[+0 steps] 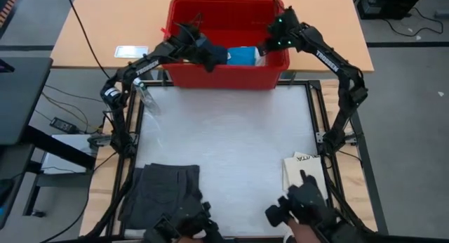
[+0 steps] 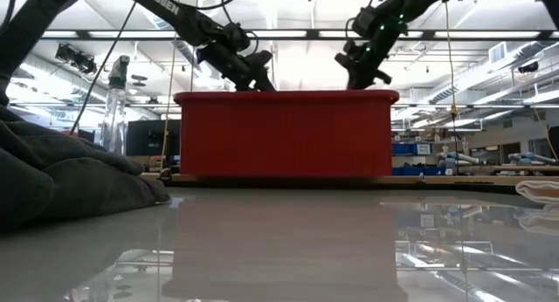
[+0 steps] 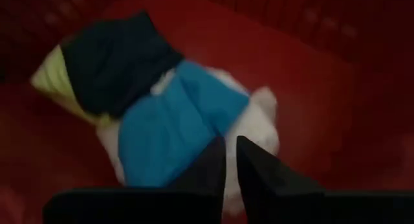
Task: Fold laundry
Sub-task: Fold the blue shorts
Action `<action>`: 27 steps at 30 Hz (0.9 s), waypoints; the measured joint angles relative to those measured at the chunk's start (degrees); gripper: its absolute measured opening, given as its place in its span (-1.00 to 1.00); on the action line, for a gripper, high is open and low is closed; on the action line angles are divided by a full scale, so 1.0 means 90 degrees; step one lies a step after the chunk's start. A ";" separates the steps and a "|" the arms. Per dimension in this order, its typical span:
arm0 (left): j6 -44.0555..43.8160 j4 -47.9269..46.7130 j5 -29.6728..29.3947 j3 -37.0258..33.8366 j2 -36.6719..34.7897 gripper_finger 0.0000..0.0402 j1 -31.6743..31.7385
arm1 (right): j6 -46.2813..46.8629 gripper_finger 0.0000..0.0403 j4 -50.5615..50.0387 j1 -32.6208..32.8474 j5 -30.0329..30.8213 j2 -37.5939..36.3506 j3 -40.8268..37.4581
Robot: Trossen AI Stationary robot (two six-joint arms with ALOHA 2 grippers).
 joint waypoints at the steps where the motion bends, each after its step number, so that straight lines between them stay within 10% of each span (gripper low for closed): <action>1: 0.0026 -0.0081 0.0019 0.0000 0.0043 -0.10 -0.0071 | -0.0059 -0.71 0.0173 0.0009 -0.0091 0.0089 0.0002; 14: 0.0226 -0.0347 -0.0458 -0.0031 0.0179 -0.14 -0.0533 | -0.0569 -0.09 0.0390 0.0200 -0.1042 0.1261 0.0000; 27: 0.0062 -0.0106 -0.1650 -0.0010 0.0150 -0.14 -0.0119 | -0.0427 -0.04 0.0136 0.0304 -0.1309 0.1430 0.0005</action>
